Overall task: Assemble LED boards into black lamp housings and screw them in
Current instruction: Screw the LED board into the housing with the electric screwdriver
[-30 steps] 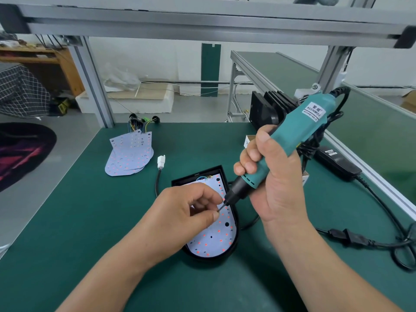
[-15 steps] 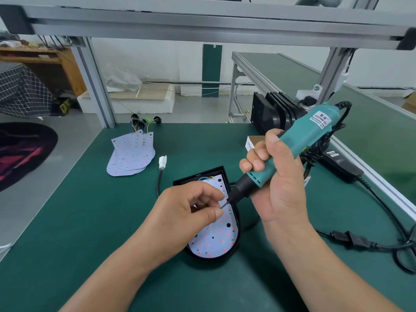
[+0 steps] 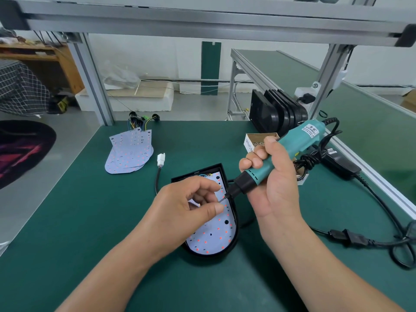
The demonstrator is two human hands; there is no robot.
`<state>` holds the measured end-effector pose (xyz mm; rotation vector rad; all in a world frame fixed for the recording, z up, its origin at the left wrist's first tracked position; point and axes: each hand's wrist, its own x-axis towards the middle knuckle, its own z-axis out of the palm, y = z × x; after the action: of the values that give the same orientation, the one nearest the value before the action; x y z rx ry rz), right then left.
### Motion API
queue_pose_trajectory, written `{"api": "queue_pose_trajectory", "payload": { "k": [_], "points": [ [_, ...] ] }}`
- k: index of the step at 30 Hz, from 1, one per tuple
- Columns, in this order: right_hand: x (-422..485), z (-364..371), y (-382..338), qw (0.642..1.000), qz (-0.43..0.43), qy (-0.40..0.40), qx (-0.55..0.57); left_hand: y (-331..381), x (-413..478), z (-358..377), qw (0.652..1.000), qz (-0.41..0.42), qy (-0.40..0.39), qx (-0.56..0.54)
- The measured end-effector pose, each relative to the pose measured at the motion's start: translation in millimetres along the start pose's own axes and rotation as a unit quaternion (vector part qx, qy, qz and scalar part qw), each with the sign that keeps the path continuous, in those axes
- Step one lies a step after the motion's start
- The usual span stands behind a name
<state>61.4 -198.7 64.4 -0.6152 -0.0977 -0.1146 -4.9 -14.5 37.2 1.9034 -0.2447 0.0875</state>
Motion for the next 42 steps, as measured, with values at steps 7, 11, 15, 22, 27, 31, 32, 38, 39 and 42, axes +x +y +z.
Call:
{"api": "queue_pose_trajectory", "payload": {
  "k": [7, 11, 15, 22, 27, 31, 32, 38, 39, 42],
  "points": [
    [1.1, -1.3, -0.2, 1.000, 0.012, 0.005, 0.013, -8.2, 9.6, -22.5, 0.989, -0.007, 0.133, 0.065],
    [-0.4, -1.8, 0.3, 1.000, 0.018, -0.005, 0.002, -18.1, 13.3, -27.6, 0.946, -0.074, 0.141, 0.283],
    [-4.2, 2.4, 2.0, 0.998, 0.026, -0.041, -0.046, -19.6, 15.5, -14.4, 0.942, -0.138, 0.073, 0.295],
    [-11.4, 6.6, 6.0, 0.986, 0.055, -0.113, -0.112, -10.8, 34.2, -14.7, 0.957, -0.144, 0.061, 0.246],
    [-12.7, 5.1, 7.6, 0.978, 0.053, -0.137, -0.148, -10.4, 39.0, -12.9, 0.959, -0.145, 0.054, 0.239],
    [-14.8, 5.3, 10.6, 0.973, 0.050, -0.153, -0.167, -9.7, 39.0, -13.0, 0.960, -0.142, 0.049, 0.236],
    [-15.6, 5.6, 11.5, 0.972, 0.049, -0.153, -0.171, -9.5, 38.9, -13.0, 0.961, -0.141, 0.048, 0.235],
    [-20.7, 9.0, 11.7, 0.965, 0.028, -0.171, -0.198, -10.0, 39.4, -11.4, 0.958, -0.136, 0.049, 0.248],
    [-22.1, 10.1, 11.6, 0.961, 0.025, -0.185, -0.202, -10.3, 39.6, -11.3, 0.957, -0.140, 0.051, 0.248],
    [-28.1, 13.4, 11.8, 0.942, 0.017, -0.251, -0.223, -11.3, 41.2, -10.0, 0.955, -0.138, 0.052, 0.257]
  ]
}}
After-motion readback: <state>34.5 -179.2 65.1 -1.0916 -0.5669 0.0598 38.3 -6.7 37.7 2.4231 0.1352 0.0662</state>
